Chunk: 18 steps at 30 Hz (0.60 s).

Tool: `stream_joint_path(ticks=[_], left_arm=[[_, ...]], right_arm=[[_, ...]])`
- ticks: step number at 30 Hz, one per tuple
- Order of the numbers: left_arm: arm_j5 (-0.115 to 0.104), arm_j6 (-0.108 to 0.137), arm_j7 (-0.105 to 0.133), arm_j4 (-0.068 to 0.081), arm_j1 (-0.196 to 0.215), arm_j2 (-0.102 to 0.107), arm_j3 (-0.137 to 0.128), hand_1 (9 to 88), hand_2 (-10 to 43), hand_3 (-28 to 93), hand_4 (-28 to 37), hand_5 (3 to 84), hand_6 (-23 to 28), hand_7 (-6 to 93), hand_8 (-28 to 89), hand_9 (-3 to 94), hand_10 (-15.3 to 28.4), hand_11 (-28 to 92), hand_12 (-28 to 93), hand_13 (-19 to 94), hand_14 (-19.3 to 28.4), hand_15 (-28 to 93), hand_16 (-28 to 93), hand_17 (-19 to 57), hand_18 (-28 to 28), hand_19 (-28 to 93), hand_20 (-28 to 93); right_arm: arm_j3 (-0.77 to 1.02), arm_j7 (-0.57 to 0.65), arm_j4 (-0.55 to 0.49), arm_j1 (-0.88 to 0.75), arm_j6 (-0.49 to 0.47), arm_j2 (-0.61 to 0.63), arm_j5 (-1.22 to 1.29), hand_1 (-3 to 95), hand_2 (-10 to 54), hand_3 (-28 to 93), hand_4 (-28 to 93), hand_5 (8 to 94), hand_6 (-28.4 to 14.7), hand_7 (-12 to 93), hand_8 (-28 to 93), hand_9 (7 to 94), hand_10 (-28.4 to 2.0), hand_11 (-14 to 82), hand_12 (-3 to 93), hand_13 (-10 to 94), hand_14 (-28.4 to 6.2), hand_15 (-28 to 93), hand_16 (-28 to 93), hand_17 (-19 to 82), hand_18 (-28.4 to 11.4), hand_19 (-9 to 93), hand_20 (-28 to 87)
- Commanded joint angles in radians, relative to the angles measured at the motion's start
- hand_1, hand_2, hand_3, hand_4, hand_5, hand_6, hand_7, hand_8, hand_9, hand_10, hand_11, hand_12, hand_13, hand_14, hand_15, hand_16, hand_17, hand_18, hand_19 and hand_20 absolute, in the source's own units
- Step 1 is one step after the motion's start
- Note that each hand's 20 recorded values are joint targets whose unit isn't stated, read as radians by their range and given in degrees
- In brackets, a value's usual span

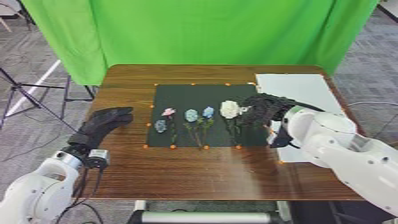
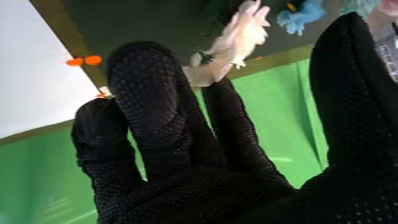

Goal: Arrange flowers

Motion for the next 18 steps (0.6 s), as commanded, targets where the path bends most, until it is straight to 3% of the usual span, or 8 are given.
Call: stream_joint_path(ticks=[1,2,9,12,13,15,18], left_arm=[[0.000,-0.017,-0.011,-0.005,0.011,-0.003,-0.006,27.2,-4.1,63,-16.5,43.7,5.2,14.3,-6,42.7,14.1,21,14,32,18.5,18,2,-1.3,15.1,9,14],[0.000,-0.017,-0.012,-0.006,0.012,-0.003,-0.008,27.3,-4.1,63,-16.5,43.7,5.2,14.2,-6,42.7,14.1,21,14,32,18.5,18,2,-1.4,15.1,9,14],[0.000,-0.016,-0.013,-0.005,0.010,-0.001,-0.007,27.2,-4.1,63,-16.5,43.8,5.2,14.2,-6,42.7,14.0,21,14,32,18.5,18,2,-1.3,15.1,9,14],[0.000,-0.018,-0.015,-0.004,0.007,-0.002,-0.005,27.2,-4.1,63,-16.5,43.8,5.2,14.2,-6,42.7,14.0,21,14,32,18.6,18,2,-1.3,15.1,9,14],[-0.001,-0.019,-0.013,-0.004,0.011,-0.003,-0.006,27.2,-4.1,63,-16.5,43.8,5.2,14.2,-6,42.7,14.0,21,14,32,18.5,18,2,-1.3,15.1,9,14],[0.000,-0.015,-0.010,-0.007,0.012,-0.003,-0.007,27.2,-4.1,63,-16.5,43.8,5.2,14.2,-6,42.7,14.0,21,14,32,18.5,18,2,-1.3,15.1,9,14],[0.000,-0.014,-0.006,-0.004,0.008,-0.001,-0.005,27.2,-4.1,63,-16.4,43.8,5.3,14.3,-6,42.7,14.1,21,14,32,18.5,18,2,-1.3,15.0,9,14]], right_arm=[[0.043,0.001,-0.017,-0.030,-0.082,0.001,0.088,27.4,-9.5,61,-13,56.1,-3.4,6,-6,59.1,-19.2,7.7,14.3,73,-12.6,58,33,32,-27.5,79,65],[0.028,-0.002,-0.017,-0.034,-0.042,0.004,0.080,26.9,-8.9,60,-13,58.8,-3.6,6,-7,59.8,-19.2,7.8,14.3,73,-12.8,58,33,32,-27.7,79,65],[0.014,-0.005,-0.014,-0.029,-0.035,0.002,0.054,25.4,-7.7,60,-12,51.8,-4.4,4,-7,59.0,-19.3,7.7,14.5,72,-13.5,57,33,31,-28.1,78,65],[0.001,-0.010,-0.012,-0.030,-0.006,0.004,0.057,25.6,-7.2,60,-12,60.0,-3.7,6,-7,58.9,-19.1,7.7,14.4,72,-13.6,57,33,31,-27.9,78,65],[0.003,-0.006,-0.010,-0.027,-0.021,0.000,0.054,25.3,-7.0,60,-12,59.3,-4.1,6,-7,58.6,-19.2,7.7,14.4,72,-13.7,57,33,31,-27.9,77,65],[-0.029,-0.013,-0.005,-0.015,0.037,0.008,0.056,25.1,-6.6,60,-12,59.9,-4.6,6,-7,58.5,-18.7,7.7,14.5,72,-13.8,56,33,31,-27.8,77,65],[-0.021,-0.012,-0.006,-0.016,0.024,0.009,0.048,24.1,-6.3,60,-12,49.1,-6.4,2,-7,63.9,-16.6,8.6,14.2,73,-13.9,55,32,31,-27.8,78,64]])
